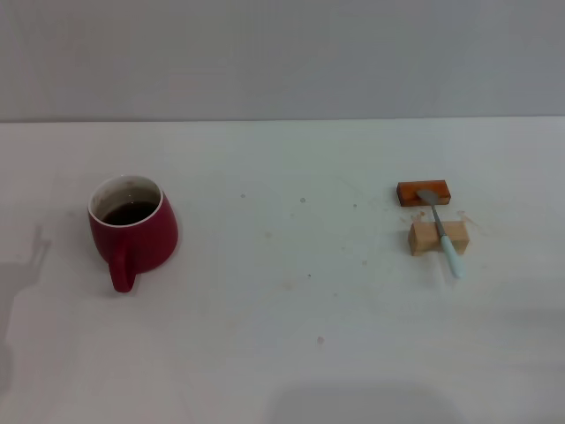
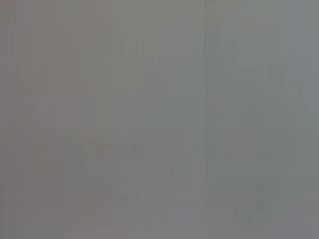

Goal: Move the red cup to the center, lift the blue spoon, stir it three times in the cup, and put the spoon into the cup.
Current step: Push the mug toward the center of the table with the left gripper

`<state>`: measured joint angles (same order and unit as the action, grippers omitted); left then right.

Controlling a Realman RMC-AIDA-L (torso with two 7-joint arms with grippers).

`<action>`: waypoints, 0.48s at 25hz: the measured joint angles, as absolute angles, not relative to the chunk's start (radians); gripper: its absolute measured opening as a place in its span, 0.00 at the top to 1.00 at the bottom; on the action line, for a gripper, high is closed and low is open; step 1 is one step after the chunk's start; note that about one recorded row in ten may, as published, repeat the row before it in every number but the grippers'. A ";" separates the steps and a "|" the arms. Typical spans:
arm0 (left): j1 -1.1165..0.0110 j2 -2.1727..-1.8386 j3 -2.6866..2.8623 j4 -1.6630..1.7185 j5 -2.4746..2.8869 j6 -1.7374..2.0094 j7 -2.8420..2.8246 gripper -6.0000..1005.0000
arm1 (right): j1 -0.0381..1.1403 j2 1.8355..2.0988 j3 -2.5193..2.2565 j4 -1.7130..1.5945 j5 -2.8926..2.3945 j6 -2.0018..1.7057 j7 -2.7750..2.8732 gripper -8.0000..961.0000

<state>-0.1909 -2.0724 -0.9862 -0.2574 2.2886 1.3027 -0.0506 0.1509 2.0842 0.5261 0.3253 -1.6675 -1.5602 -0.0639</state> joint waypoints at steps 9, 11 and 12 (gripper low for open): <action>-0.192 -2.072 -0.990 -0.257 2.289 1.302 -0.051 0.18 | 0.155 2.086 0.526 0.325 -1.668 -1.560 -0.061 0.26; -0.195 -2.072 -0.992 -0.253 2.289 1.301 -0.051 0.19 | 0.155 2.086 0.526 0.325 -1.668 -1.560 -0.061 0.26; -0.195 -2.072 -0.992 -0.253 2.289 1.301 -0.051 0.19 | 0.156 2.086 0.526 0.325 -1.667 -1.560 -0.061 0.26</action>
<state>-0.1954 -2.0724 -0.9918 -0.2531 2.2886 1.3008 -0.0506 0.1557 2.0861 0.5261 0.3251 -1.6675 -1.5602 -0.0609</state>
